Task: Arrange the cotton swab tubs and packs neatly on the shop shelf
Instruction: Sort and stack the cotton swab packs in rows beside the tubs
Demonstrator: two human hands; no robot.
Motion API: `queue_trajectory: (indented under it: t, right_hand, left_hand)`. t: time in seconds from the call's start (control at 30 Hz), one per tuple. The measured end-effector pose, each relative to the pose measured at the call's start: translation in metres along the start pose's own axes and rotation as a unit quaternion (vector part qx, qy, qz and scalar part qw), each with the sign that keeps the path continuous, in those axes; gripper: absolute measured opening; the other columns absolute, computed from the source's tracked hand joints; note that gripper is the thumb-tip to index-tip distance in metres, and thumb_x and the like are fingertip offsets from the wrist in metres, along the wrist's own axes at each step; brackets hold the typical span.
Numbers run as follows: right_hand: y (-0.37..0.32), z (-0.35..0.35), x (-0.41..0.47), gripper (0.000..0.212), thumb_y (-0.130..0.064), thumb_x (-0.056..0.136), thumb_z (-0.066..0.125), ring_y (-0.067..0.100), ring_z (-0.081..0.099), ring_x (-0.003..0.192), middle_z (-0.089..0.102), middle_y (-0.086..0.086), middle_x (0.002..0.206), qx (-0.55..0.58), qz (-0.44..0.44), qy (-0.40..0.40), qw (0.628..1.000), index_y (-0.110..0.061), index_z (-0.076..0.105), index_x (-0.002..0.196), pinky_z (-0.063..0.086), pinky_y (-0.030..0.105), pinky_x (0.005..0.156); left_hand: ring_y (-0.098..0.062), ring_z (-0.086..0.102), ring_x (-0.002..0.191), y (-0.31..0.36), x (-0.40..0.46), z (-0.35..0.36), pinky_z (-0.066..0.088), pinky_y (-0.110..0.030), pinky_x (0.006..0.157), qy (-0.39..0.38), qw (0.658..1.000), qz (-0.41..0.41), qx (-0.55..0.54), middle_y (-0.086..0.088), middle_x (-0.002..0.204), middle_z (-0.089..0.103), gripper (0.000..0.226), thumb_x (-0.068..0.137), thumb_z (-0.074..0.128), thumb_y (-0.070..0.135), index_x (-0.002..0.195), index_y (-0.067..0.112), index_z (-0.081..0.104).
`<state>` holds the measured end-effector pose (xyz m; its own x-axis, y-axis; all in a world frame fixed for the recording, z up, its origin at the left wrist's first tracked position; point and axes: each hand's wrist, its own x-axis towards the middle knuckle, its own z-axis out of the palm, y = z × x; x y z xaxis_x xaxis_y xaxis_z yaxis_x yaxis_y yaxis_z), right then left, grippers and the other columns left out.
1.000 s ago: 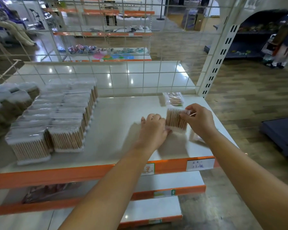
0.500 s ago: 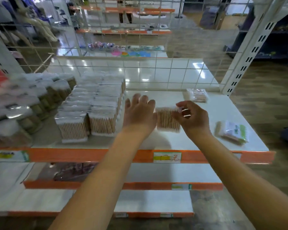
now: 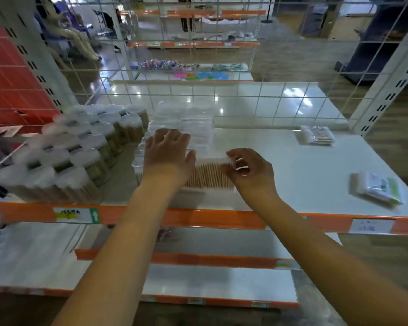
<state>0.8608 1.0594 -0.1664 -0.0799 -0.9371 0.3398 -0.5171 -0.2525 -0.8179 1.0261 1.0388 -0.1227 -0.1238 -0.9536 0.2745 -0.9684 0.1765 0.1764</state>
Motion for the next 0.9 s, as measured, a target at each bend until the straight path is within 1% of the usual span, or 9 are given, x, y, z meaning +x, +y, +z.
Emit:
queue_trajectory:
  t: [0.1,0.33,0.47,0.53,0.57,0.67,0.73,0.8,0.9]
  right_hand:
    - [-0.002,0.018,-0.002,0.024,-0.009,0.080,0.070,0.010,0.057,0.079,0.057,-0.005,0.095,0.001,-0.011,0.004,1.000,-0.011,0.064,0.103,0.044,0.002,0.066]
    - [0.004,0.047,-0.003,0.024,-0.009,0.081,0.069,0.011,0.055,0.079,0.054,-0.004,0.096,-0.012,-0.037,0.024,0.999,-0.006,0.063,0.104,0.042,0.001,0.066]
    - [0.008,0.061,-0.003,0.025,-0.009,0.080,0.070,0.012,0.053,0.085,0.055,0.006,0.103,-0.068,-0.073,0.031,0.995,-0.005,0.062,0.104,0.045,0.016,0.068]
    - [0.013,0.066,-0.003,0.028,-0.009,0.078,0.072,0.019,0.051,0.097,0.049,0.010,0.111,-0.106,-0.097,0.044,0.989,-0.006,0.060,0.104,0.045,0.024,0.075]
    - [0.015,0.069,-0.003,0.031,-0.010,0.077,0.072,0.021,0.047,0.104,0.044,0.008,0.116,-0.123,-0.111,0.051,0.985,-0.011,0.058,0.105,0.044,0.027,0.080]
    - [0.017,0.073,-0.003,0.042,-0.010,0.077,0.070,0.021,0.032,0.116,0.031,-0.002,0.124,-0.162,-0.150,0.059,0.974,-0.026,0.045,0.108,0.039,0.038,0.091]
    - [0.019,0.076,-0.004,0.039,-0.016,0.079,0.060,0.025,0.029,0.119,0.032,0.000,0.128,-0.213,-0.203,0.061,0.954,-0.027,0.044,0.112,0.032,0.042,0.094]
    - [0.022,0.079,-0.006,0.039,-0.022,0.079,0.047,0.028,0.030,0.122,0.035,0.002,0.131,-0.252,-0.245,0.049,0.935,-0.024,0.044,0.118,0.030,0.043,0.095]
    - [0.027,0.085,-0.013,0.051,-0.022,0.079,0.039,0.029,0.026,0.130,0.030,0.004,0.140,-0.265,-0.253,0.015,0.930,-0.021,0.038,0.130,0.025,0.046,0.102]
  left_hand:
    - [-0.025,0.031,0.130,-0.020,-0.001,0.001,0.024,-0.040,0.107,0.009,1.000,-0.009,-0.015,-0.004,0.133,0.048,0.038,0.093,0.047,0.032,0.128,0.016,0.051]
    - [-0.025,0.023,0.134,-0.059,-0.009,0.007,0.022,-0.038,0.108,-0.007,0.998,-0.036,-0.044,-0.002,0.143,0.035,0.052,0.091,0.049,0.038,0.138,0.021,0.037]
    - [-0.021,0.006,0.141,-0.078,-0.011,0.014,0.014,-0.038,0.113,-0.085,0.996,-0.005,-0.034,0.003,0.153,0.012,0.072,0.086,0.056,0.046,0.146,0.029,0.019]
    - [-0.020,-0.004,0.143,-0.085,-0.011,0.019,0.009,-0.040,0.115,-0.143,0.989,0.000,-0.029,0.006,0.156,-0.002,0.081,0.084,0.060,0.046,0.147,0.034,0.011]
    - [-0.020,-0.008,0.144,-0.088,-0.011,0.022,0.008,-0.040,0.116,-0.161,0.987,0.005,-0.026,0.005,0.157,-0.006,0.084,0.082,0.063,0.046,0.147,0.036,0.010]
    - [-0.020,-0.012,0.144,-0.092,-0.011,0.028,0.008,-0.042,0.117,-0.177,0.983,0.010,-0.042,0.005,0.157,-0.009,0.087,0.080,0.065,0.046,0.146,0.038,0.009]
    - [-0.019,-0.014,0.143,-0.092,-0.012,0.030,0.008,-0.041,0.116,-0.173,0.984,0.015,-0.040,0.005,0.157,-0.011,0.087,0.081,0.063,0.048,0.147,0.039,0.006]
    - [-0.018,-0.018,0.142,-0.094,-0.013,0.031,0.005,-0.042,0.116,-0.173,0.984,0.022,-0.032,0.006,0.156,-0.016,0.089,0.082,0.062,0.048,0.147,0.039,0.001]
    - [-0.017,-0.031,0.137,-0.098,-0.016,0.033,-0.002,-0.045,0.114,-0.202,0.978,0.036,-0.031,0.008,0.151,-0.030,0.100,0.081,0.063,0.049,0.145,0.039,-0.013]
